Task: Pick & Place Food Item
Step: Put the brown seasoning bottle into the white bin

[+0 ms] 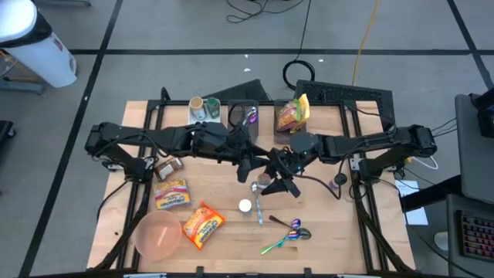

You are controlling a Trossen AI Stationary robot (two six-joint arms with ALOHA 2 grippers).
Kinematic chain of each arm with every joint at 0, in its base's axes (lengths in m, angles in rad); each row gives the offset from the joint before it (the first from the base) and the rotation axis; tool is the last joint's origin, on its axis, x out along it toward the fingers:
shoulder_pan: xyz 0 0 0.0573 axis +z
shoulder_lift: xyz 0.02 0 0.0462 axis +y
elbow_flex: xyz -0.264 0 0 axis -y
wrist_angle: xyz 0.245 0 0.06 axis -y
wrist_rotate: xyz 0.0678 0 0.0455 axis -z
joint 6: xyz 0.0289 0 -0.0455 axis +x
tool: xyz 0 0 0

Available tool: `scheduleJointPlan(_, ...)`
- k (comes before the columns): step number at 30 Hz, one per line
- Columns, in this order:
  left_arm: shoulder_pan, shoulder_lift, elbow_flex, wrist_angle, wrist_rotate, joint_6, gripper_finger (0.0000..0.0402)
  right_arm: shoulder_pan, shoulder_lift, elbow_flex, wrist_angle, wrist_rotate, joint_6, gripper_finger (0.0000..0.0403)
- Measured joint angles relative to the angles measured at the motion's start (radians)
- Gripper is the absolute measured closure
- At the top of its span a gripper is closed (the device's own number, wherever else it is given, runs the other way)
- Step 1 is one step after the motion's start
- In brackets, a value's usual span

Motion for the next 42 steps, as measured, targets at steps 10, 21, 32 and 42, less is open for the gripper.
scheduleJointPlan(10, -0.006, -0.021, -0.001, -0.001, 0.028, 0.006, 0.0215, -0.018, 0.0, 0.0, 0.003, 0.014, 0.008, 0.0216)
scheduleJointPlan(21, -0.023, -0.032, -0.002, -0.034, -0.013, 0.012, 0.0216, -0.05, 0.0, 0.0, 0.022, 0.01, 0.036, 0.0216)
scheduleJointPlan(32, -0.003, -0.029, -0.002, -0.045, -0.031, 0.033, 0.0216, -0.015, 0.0, 0.0, 0.022, 0.011, 0.033, 0.0216)
scheduleJointPlan(42, 0.013, 0.008, 0.0, -0.079, -0.001, -0.011, 0.0215, -0.018, 0.0, 0.0, 0.079, 0.011, 0.031, 0.0216)
